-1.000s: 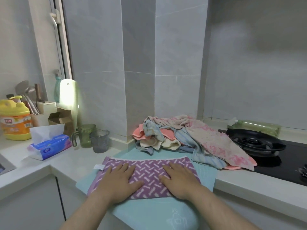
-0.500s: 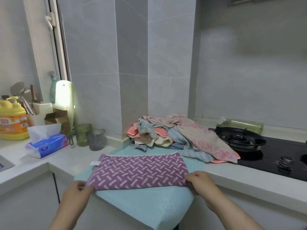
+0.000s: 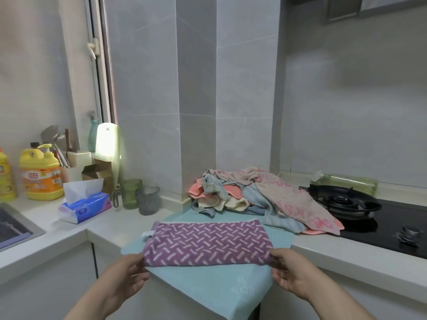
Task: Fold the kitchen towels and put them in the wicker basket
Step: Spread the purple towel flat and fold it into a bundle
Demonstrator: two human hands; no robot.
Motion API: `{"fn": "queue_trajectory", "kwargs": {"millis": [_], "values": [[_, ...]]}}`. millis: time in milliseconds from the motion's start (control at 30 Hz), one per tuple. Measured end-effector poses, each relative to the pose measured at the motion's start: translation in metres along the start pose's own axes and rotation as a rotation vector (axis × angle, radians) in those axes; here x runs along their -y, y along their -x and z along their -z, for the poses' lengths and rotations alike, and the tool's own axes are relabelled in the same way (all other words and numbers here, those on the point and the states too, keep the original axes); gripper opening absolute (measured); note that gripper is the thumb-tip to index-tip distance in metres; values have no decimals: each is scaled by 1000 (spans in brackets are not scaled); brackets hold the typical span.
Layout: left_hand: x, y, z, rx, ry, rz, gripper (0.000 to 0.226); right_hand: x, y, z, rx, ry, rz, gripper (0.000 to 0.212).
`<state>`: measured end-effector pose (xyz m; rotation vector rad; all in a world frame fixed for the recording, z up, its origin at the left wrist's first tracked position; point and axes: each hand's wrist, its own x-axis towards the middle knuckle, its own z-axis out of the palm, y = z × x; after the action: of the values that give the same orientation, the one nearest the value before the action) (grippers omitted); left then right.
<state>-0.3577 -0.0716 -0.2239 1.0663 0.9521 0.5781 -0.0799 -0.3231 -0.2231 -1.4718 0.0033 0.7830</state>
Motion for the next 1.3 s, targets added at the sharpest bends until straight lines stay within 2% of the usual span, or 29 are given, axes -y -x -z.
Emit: {"fn": "queue_trajectory", "kwargs": {"millis": [200,367,600,833,967,1067,1200,1300], "values": [[-3,-3,-10,-33,-41,-35,24,2,-8,-5,-7,-2,1,11],[-6,-6,-15,-44,-45,-96,15,4,-10,-2,5,-22,23,9],[-7,-6,-11,29,-103,-1,21,3,-12,0,-30,37,29,15],[-6,-16,-5,-75,-77,42,9,1,-17,8,-58,34,47,10],[-7,-19,-7,-145,-169,14,9,-1,-17,12,-53,176,82,5],[-16,-19,-9,-153,-268,39,24,11,-14,7,-45,331,151,2],[-24,-26,-7,-171,-364,2,25,31,-22,-8,41,276,141,20],[-23,-28,-9,-141,-257,57,28,42,-31,-17,47,244,103,24]]}}
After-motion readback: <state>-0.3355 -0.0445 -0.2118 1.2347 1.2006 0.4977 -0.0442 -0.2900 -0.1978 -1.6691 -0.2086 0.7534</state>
